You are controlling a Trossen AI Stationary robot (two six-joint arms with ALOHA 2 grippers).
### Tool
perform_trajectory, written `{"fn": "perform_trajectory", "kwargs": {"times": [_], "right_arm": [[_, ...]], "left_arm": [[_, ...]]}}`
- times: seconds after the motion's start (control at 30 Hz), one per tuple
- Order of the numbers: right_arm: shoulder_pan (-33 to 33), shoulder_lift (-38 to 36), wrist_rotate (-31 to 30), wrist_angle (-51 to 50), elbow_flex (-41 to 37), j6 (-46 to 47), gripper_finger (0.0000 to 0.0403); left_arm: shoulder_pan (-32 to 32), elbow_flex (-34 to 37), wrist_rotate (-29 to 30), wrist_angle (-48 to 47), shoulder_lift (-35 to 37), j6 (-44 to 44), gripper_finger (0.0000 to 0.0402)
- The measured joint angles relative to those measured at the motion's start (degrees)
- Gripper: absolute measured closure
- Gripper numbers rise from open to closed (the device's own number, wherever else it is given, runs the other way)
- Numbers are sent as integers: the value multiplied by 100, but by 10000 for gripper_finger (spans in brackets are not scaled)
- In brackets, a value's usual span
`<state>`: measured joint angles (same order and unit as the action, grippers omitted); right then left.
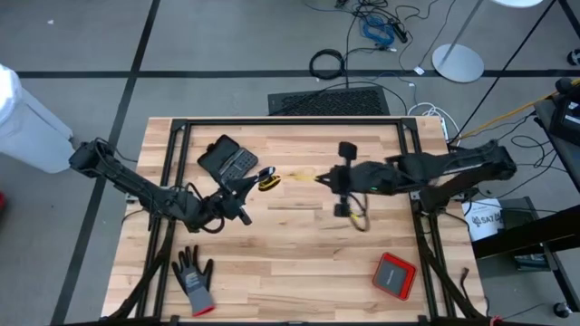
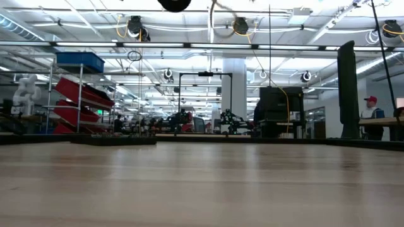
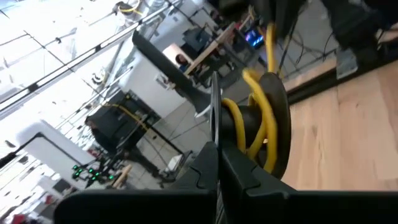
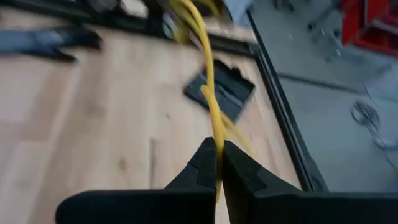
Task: Coil cords
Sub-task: Uncoil the yellow wire from the spool
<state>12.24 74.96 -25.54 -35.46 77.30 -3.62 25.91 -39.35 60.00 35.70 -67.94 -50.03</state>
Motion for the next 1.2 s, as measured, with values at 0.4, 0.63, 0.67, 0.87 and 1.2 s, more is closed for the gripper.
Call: {"fn": "perform_trajectory", "kwargs": {"times": [0.4, 0.63, 0.67, 0.87, 1.2], "right_arm": [[1041, -171, 848, 1528, -2, -610, 403], [1205, 42, 1417, 2197, -2, -855, 403], [1203, 94, 1522, 2217, 0, -856, 403], [1064, 526, 2181, 2321, -2, -824, 403], [689, 1276, 3263, 3150, -2, -659, 403]], "left_arm": [[-54, 0, 97, -114, 0, 20, 400], [-212, 0, 100, -224, -7, 225, 400], [-232, 0, 99, -222, -7, 273, 400], [-267, 0, -22, 11, -7, 320, 400], [-269, 0, -385, 426, -9, 271, 400]]}}
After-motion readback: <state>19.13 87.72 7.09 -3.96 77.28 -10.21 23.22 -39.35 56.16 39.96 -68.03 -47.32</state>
